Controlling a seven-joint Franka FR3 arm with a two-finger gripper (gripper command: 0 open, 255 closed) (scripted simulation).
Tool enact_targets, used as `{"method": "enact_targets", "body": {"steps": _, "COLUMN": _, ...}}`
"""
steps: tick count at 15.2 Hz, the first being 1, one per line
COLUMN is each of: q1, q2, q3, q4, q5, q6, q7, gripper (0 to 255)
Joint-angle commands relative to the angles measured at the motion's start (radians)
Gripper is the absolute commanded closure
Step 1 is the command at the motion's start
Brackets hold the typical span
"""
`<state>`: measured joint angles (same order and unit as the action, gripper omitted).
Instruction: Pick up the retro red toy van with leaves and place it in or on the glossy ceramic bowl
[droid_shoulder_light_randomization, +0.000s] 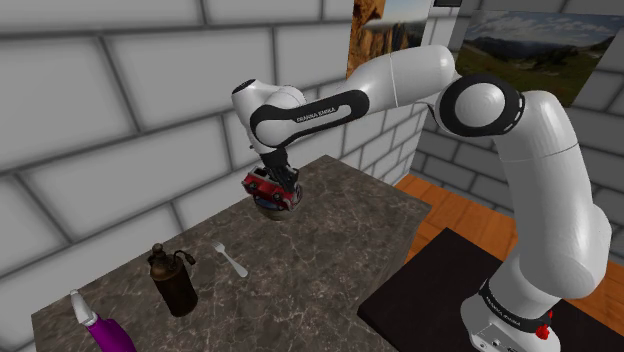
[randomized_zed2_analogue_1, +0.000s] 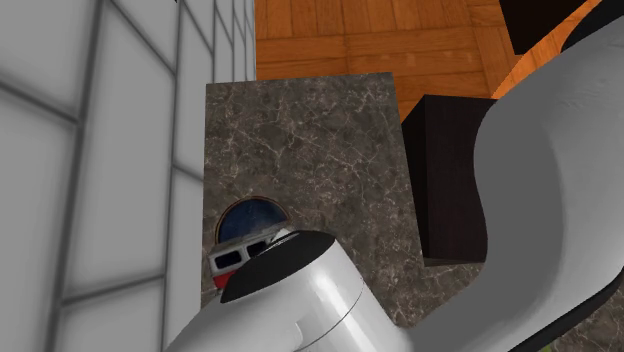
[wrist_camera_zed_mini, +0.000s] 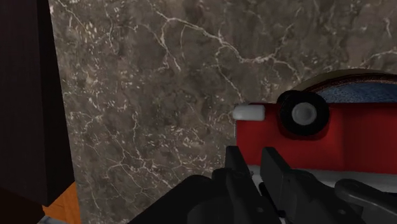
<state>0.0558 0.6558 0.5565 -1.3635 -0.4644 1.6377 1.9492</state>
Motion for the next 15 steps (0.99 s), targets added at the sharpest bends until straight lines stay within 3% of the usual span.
{"method": "enact_targets", "body": {"steps": 1, "q1": -0.008, "q2": 0.041, "q3": -0.003, "q4": -0.01, "q5": -0.018, "q6": 0.133, "q7": 0.005, "gripper": 255}}
{"method": "enact_targets", "body": {"steps": 11, "q1": -0.035, "q2": 0.064, "q3": 0.034, "q4": -0.02, "q5": -0.052, "q6": 0.145, "q7": 0.024, "gripper": 255}}
{"method": "enact_targets", "body": {"steps": 12, "q1": -0.031, "q2": 0.076, "q3": 0.031, "q4": -0.027, "q5": -0.057, "q6": 0.16, "q7": 0.033, "gripper": 0}}
{"method": "enact_targets", "body": {"steps": 15, "q1": 0.016, "q2": 0.122, "q3": 0.028, "q4": 0.031, "q5": -0.067, "q6": 0.141, "q7": 0.06, "gripper": 0}}
